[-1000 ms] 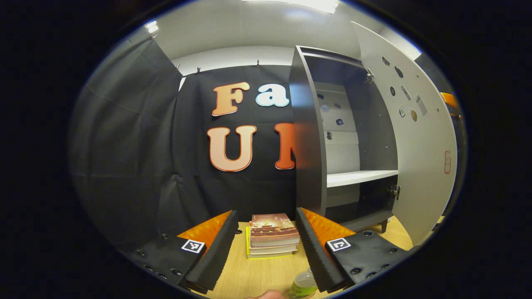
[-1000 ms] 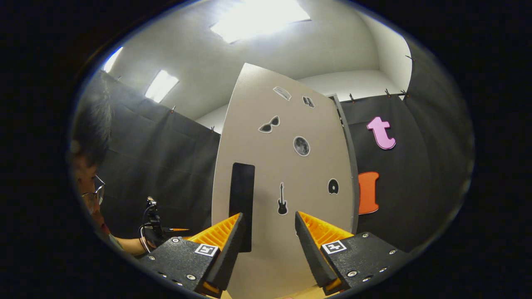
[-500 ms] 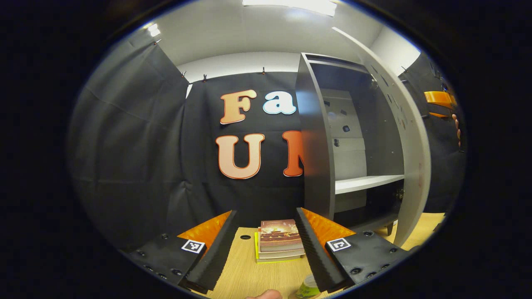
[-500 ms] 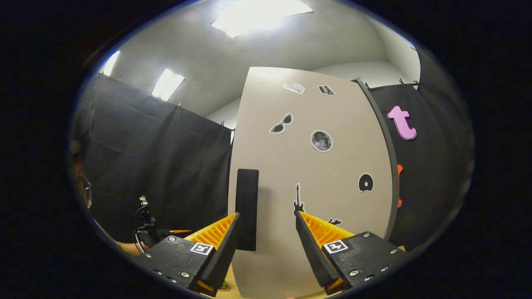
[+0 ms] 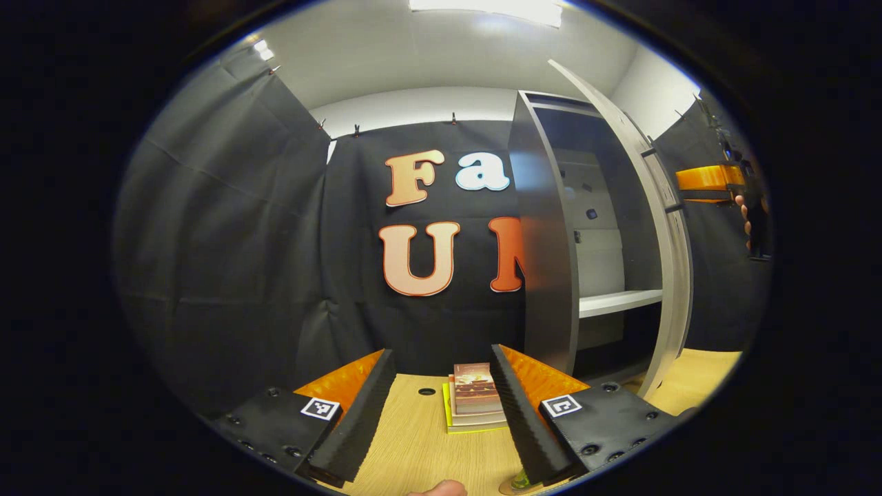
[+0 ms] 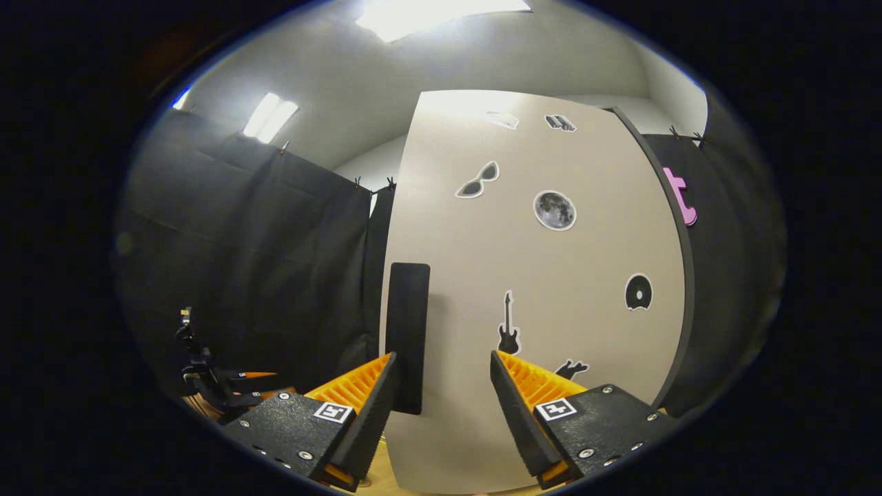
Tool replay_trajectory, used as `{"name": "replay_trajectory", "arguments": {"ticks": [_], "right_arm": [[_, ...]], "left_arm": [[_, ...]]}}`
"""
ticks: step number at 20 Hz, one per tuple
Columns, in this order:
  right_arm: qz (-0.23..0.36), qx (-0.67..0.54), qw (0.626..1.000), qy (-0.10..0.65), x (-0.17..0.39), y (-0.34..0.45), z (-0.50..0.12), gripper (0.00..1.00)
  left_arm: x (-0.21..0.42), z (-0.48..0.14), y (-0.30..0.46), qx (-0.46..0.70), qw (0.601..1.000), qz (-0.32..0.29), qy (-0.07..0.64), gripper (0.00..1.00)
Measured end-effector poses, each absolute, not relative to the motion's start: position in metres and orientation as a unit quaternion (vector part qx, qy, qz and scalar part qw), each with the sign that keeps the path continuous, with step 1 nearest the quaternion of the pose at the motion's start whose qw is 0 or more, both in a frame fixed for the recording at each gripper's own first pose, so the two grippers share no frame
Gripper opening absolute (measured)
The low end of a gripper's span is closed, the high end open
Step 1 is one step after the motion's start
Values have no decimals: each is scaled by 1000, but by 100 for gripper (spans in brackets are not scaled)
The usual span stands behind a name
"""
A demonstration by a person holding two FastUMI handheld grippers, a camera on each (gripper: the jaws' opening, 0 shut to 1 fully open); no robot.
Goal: Open the cabinet door with the right hand, grasp the bottle in the cabinet with the left hand and place it on the coaster, then close the cabinet door with the right hand.
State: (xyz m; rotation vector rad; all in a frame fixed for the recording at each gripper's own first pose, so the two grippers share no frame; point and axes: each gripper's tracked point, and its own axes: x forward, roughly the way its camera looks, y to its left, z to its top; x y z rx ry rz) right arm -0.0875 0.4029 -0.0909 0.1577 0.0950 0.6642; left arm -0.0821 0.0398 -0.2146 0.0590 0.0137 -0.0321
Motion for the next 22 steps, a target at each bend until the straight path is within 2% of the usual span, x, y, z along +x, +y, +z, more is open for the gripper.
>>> {"name": "replay_trajectory", "arguments": {"ticks": [22], "right_arm": [[278, 113, 949, 99, -71, 409, -108, 84]], "left_arm": [[-77, -191, 44, 30, 1000, -7, -2, 92]]}}
